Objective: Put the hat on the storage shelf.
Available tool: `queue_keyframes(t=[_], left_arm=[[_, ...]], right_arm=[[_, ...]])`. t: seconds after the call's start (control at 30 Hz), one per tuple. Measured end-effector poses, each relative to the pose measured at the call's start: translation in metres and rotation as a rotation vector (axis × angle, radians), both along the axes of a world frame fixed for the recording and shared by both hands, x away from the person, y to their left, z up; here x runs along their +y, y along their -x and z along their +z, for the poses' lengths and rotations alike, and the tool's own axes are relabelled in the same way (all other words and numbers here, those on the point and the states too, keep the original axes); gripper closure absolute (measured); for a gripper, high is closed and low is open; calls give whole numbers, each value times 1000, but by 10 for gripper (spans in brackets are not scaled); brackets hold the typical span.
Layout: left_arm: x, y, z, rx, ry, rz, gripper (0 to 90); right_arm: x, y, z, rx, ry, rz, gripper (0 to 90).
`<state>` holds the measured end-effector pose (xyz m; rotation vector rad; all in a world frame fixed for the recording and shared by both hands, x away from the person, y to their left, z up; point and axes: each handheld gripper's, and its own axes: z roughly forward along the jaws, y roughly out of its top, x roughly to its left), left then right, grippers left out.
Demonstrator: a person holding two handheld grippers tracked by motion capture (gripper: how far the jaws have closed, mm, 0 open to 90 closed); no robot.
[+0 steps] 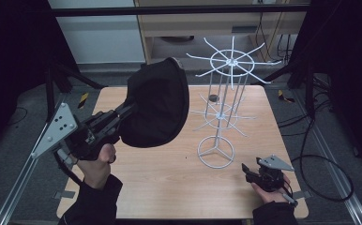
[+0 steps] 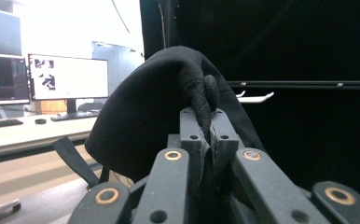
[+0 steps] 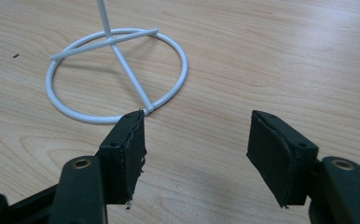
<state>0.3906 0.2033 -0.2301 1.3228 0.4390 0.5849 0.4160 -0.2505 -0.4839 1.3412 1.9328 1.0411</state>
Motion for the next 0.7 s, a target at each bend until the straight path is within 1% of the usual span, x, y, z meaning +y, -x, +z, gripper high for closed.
queue_keyframes(t=[0.13,0.27,0.37,0.43,0.47,0.5,0.57,0.7], left_arm=[[-7,1,8,-17,6,-18,860],[-14,0,13,-24,10,-38,860],[-21,-2,16,-34,8,-50,860],[-27,-2,18,-37,2,-60,859],[-32,-5,19,-35,-6,-66,859],[-32,-5,19,-35,-6,-66,859],[-38,-8,18,-27,-14,-73,859],[-49,-19,14,9,-20,-96,859]], right_arm=[[0,0,0,2,-4,0,370],[0,0,0,2,-1,0,370],[0,0,0,6,-10,1,369],[0,0,0,4,-4,2,369],[0,0,0,3,-4,3,369],[0,0,0,3,-4,3,369],[0,0,0,2,-2,3,369],[0,0,0,4,-5,5,369]])
